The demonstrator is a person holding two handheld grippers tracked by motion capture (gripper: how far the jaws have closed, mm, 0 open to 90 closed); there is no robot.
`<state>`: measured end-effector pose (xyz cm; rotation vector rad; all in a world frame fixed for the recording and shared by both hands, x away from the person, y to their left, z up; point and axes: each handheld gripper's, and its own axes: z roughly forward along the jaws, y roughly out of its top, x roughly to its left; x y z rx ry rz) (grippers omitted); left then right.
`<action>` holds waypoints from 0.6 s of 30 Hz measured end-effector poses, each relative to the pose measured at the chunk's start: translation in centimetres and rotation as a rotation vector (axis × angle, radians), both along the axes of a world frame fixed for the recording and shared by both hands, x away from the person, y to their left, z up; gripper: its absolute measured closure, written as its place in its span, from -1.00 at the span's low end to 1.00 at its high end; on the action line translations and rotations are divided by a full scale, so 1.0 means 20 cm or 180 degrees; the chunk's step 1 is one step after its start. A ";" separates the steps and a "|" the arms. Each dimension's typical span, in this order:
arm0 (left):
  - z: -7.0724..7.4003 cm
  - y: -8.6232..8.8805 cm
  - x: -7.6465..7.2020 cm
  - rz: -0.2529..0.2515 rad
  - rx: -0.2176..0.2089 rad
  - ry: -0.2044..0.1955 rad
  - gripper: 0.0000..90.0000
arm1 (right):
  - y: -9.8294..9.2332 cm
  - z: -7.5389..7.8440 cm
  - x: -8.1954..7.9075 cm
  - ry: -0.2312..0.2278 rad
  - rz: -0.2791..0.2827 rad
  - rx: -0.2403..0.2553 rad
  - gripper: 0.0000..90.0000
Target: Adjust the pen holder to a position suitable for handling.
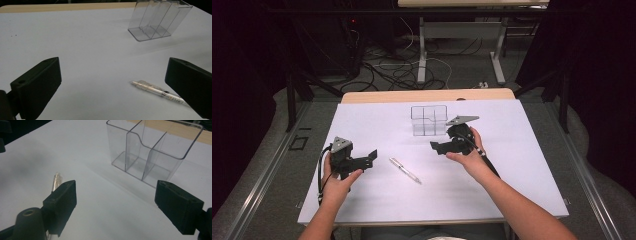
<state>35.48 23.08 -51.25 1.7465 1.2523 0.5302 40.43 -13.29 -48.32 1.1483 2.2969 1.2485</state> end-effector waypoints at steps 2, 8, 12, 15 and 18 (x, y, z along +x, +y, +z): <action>0.00 0.00 0.00 -0.0017 -0.0004 0.0026 -0.99 | 0.00 -0.02 -0.02 0.0011 0.0029 0.0015 -0.62; 0.00 0.00 0.00 -0.0021 -0.0040 0.0029 -0.99 | 0.03 -0.08 -0.08 -0.0008 0.0141 -0.0008 -0.62; 0.00 0.00 0.00 -0.0052 0.0003 0.0059 -1.00 | 0.07 -0.12 -0.12 -0.0051 0.0223 -0.0026 -0.62; -0.01 0.00 0.01 -0.0015 0.0008 0.0076 -1.00 | 0.10 -0.15 -0.14 0.0000 0.0309 -0.0079 -0.62; -0.01 0.00 0.01 -0.0009 -0.0003 0.0089 -1.00 | 0.14 -0.18 -0.17 0.0006 0.0400 -0.0092 -0.62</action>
